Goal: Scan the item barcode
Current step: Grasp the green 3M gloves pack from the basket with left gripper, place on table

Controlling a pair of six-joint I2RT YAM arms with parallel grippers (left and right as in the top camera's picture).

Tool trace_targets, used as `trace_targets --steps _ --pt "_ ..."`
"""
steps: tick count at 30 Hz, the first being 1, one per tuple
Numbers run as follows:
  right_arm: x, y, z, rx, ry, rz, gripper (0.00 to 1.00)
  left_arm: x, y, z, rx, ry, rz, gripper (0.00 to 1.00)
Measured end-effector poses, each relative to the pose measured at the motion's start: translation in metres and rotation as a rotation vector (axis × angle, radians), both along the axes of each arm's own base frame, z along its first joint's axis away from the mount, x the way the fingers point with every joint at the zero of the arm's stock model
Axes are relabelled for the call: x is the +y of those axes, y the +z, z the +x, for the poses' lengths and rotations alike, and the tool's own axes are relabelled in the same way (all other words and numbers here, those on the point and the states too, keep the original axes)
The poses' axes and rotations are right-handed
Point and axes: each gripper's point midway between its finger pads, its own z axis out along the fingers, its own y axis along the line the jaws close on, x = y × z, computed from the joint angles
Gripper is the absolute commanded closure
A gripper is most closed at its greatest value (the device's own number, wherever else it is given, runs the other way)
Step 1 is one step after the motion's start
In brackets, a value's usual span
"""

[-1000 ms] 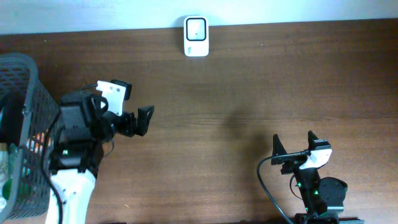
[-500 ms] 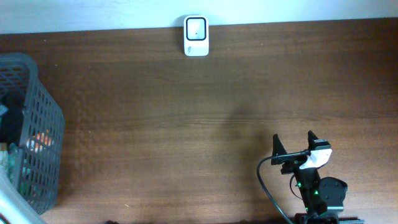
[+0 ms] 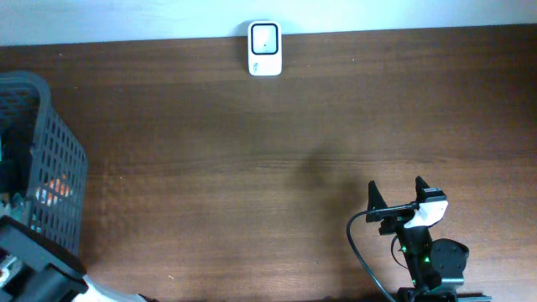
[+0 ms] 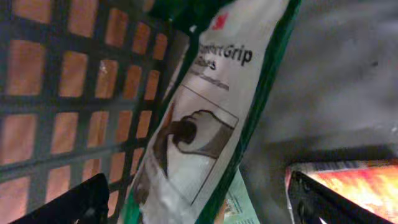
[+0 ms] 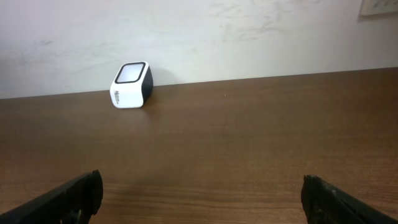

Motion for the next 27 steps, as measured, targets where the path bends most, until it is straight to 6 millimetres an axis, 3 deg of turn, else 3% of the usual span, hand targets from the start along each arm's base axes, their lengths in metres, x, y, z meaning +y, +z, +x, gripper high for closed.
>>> trace_targets --steps 1,2,5,9,12,13,14,15,16,18,19,21,22,23,24,27 --pt "0.000 0.000 0.000 0.000 0.000 -0.001 0.02 0.006 -0.004 0.004 0.002 -0.013 0.023 0.16" --pt "0.000 0.000 0.000 0.000 0.000 -0.001 0.02 0.010 -0.008 0.007 0.002 -0.022 0.034 0.29" --pt "0.000 0.000 0.000 0.000 0.000 0.000 0.02 0.027 -0.010 0.013 -0.026 -0.021 0.083 0.98" --pt "0.000 0.000 0.000 0.000 0.000 -0.001 0.02 0.031 -0.010 0.015 -0.028 -0.024 0.097 1.00" --pt "0.000 0.000 0.000 0.000 0.000 0.000 0.02 0.029 0.009 0.015 -0.083 0.015 0.105 1.00" --pt "0.000 0.000 0.000 0.000 0.000 0.000 0.02 0.025 0.042 0.015 -0.160 0.034 0.135 1.00" --pt "0.000 0.000 0.000 0.000 0.000 0.000 0.02 0.018 0.108 0.018 -0.313 0.040 0.216 1.00" --pt "0.000 0.000 0.000 0.000 0.000 0.000 0.02 0.008 0.160 0.014 -0.424 0.039 0.280 1.00" --pt "0.000 0.000 0.000 0.000 0.000 -0.001 0.02 -0.003 0.199 0.009 -0.517 0.030 0.322 1.00" --pt "0.000 0.000 0.000 0.000 0.000 -0.001 0.02 -0.053 0.298 -0.006 -0.777 -0.049 0.397 1.00" --pt "0.000 0.000 0.000 0.000 0.000 0.000 0.02 -0.073 0.319 -0.008 -0.837 -0.082 0.406 1.00" --pt "0.000 0.000 0.000 0.000 0.000 -0.001 0.02 -0.158 0.365 0.004 -0.987 -0.272 0.370 1.00" --pt "0.000 0.000 0.000 0.000 0.000 -0.001 0.02 -0.179 0.372 0.005 -1.013 -0.316 0.355 1.00" --pt "0.000 0.000 0.000 0.000 0.000 0.000 0.02 -0.234 0.371 0.023 -1.033 -0.451 0.264 1.00" --pt "0.000 0.000 0.000 0.000 -0.001 -0.001 0.02 -0.270 0.367 0.035 -1.039 -0.548 0.198 1.00" --pt "0.000 0.000 0.000 0.000 0.000 -0.001 0.02 -0.376 0.315 0.077 -0.897 -0.753 0.040 1.00"
